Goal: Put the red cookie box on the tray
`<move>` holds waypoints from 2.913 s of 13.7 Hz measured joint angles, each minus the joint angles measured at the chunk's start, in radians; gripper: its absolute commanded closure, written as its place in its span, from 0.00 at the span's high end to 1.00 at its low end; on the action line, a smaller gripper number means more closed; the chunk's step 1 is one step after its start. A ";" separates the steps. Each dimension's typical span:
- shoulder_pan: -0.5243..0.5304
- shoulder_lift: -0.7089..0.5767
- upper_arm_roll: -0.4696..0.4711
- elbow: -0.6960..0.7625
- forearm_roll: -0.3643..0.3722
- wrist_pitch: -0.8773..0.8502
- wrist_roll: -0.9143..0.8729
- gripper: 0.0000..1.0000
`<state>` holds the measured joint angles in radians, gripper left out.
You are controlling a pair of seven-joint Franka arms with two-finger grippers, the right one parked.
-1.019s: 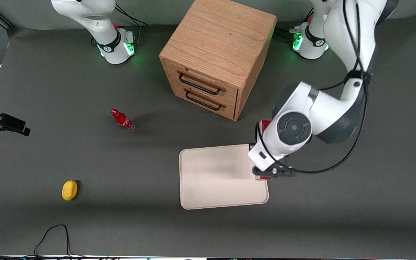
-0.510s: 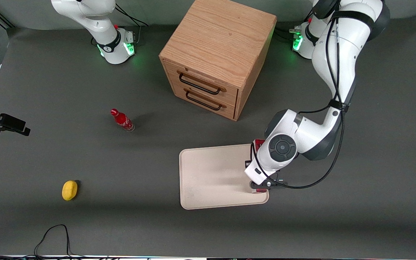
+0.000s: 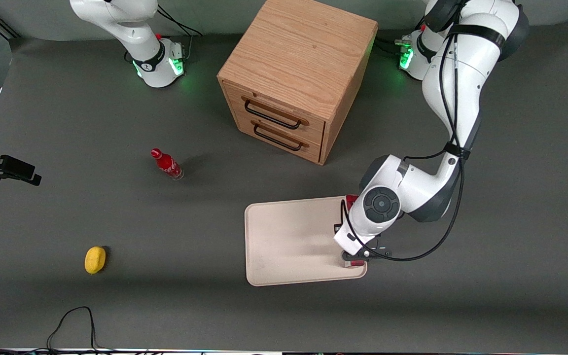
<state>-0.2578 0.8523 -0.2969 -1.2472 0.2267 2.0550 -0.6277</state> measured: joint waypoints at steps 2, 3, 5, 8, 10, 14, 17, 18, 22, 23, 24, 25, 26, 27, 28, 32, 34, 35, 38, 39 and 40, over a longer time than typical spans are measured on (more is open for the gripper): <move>0.000 0.000 0.000 0.001 0.000 0.001 -0.002 1.00; 0.000 0.000 0.000 0.001 0.001 0.001 -0.010 1.00; 0.000 -0.003 0.000 0.004 0.012 -0.001 -0.056 1.00; -0.001 -0.062 -0.003 0.033 0.022 -0.107 -0.106 1.00; -0.001 -0.167 -0.008 0.052 0.021 -0.245 -0.114 1.00; 0.011 -0.409 -0.002 0.052 -0.019 -0.540 -0.117 1.00; 0.079 -0.485 0.005 0.044 -0.057 -0.597 -0.093 1.00; 0.106 -0.493 0.005 0.041 -0.072 -0.610 -0.049 1.00; 0.236 -0.533 0.008 0.019 -0.098 -0.654 0.210 1.00; 0.277 -0.553 0.009 0.000 -0.099 -0.659 0.303 1.00; 0.325 -0.575 0.010 -0.019 -0.100 -0.663 0.401 1.00; 0.367 -0.593 0.011 -0.033 -0.102 -0.664 0.484 1.00; 0.399 -0.607 0.012 -0.042 -0.102 -0.665 0.547 1.00; 0.418 -0.618 0.013 -0.051 -0.103 -0.666 0.580 1.00; 0.437 -0.629 0.013 -0.066 -0.103 -0.666 0.597 1.00; 0.504 -0.653 0.013 -0.142 -0.145 -0.600 0.632 1.00; 0.522 -0.674 0.013 -0.199 -0.165 -0.518 0.633 1.00; 0.524 -0.686 0.013 -0.229 -0.172 -0.484 0.633 1.00; 0.525 -0.711 0.008 -0.293 -0.178 -0.424 0.633 1.00; 0.525 -0.718 0.007 -0.311 -0.178 -0.406 0.633 1.00; 0.525 -0.724 0.006 -0.328 -0.179 -0.389 0.633 1.00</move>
<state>0.2669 0.1283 -0.2910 -1.5749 0.0478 1.6662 0.0056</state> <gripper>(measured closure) 0.000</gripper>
